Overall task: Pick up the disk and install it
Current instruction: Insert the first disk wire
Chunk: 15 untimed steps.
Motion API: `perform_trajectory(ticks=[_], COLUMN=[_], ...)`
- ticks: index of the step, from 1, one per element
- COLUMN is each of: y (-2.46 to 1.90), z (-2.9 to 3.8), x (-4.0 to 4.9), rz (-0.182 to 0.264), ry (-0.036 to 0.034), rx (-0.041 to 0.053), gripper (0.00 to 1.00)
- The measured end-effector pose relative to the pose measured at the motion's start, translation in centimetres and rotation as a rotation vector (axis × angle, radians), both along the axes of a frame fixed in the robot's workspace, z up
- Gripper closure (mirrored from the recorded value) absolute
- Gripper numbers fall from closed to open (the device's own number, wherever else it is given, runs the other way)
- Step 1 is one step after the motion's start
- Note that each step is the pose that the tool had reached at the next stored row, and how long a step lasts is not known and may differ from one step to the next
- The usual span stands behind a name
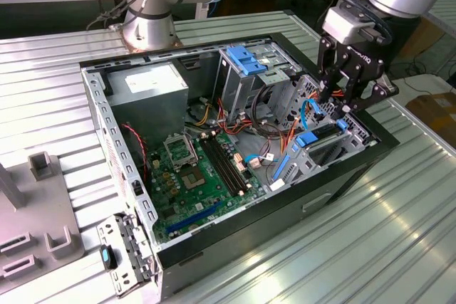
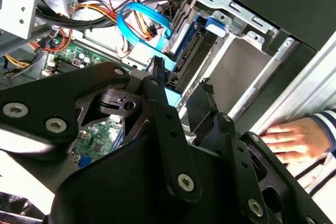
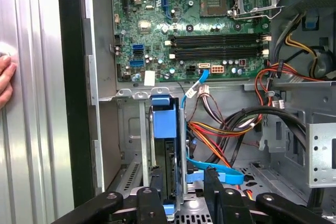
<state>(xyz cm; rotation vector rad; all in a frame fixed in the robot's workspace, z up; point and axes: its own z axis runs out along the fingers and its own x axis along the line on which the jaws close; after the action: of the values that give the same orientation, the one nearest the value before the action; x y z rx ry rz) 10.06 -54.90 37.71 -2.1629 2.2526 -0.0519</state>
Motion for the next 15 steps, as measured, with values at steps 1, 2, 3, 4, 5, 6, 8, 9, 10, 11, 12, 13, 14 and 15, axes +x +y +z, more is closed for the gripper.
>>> perform_trajectory(ticks=[1, 2, 3, 4, 5, 6, 8, 9, 10, 11, 12, 13, 14, 15], y=[0.0, 0.01, 0.0, 0.0, -0.01, -0.01, -0.06, -0.27, -0.41, -0.61, -0.75, -0.75, -0.75, -0.75], z=[-0.02, -0.08, -0.29, -0.38, -0.45, -0.61, -0.77, -0.87, -0.93, -1.04, -1.14, -1.15, -1.16, -1.16], x=[0.0, 0.0, 0.0, 0.0, 0.0, 0.0, 0.0, 0.02, 0.03, 0.04, 0.04, 0.04, 0.05, 0.05], rz=[0.0, 0.0, 0.0, 0.0, 0.0, 0.0, 0.0, 0.0, 0.0, 0.0, 0.0, 0.0, 0.0, 0.0], ry=[-0.0001, -0.0001, 0.0, 0.0, 0.0, 0.0, 0.0, 0.0003, 0.001, 0.0025, 0.0035, 0.0037, 0.0037, 0.0037], rx=[0.0052, 0.007, 0.0117, 0.0159, 0.0205, 0.0315, 0.046, 0.0564, 0.0612, 0.0698, 0.0803, 0.0819, 0.0819, 0.0819], gripper=[0.56, 0.56, 0.56, 0.56, 0.56, 0.56, 0.56, 0.56, 0.56, 0.56, 0.56, 0.56, 0.56, 0.56])
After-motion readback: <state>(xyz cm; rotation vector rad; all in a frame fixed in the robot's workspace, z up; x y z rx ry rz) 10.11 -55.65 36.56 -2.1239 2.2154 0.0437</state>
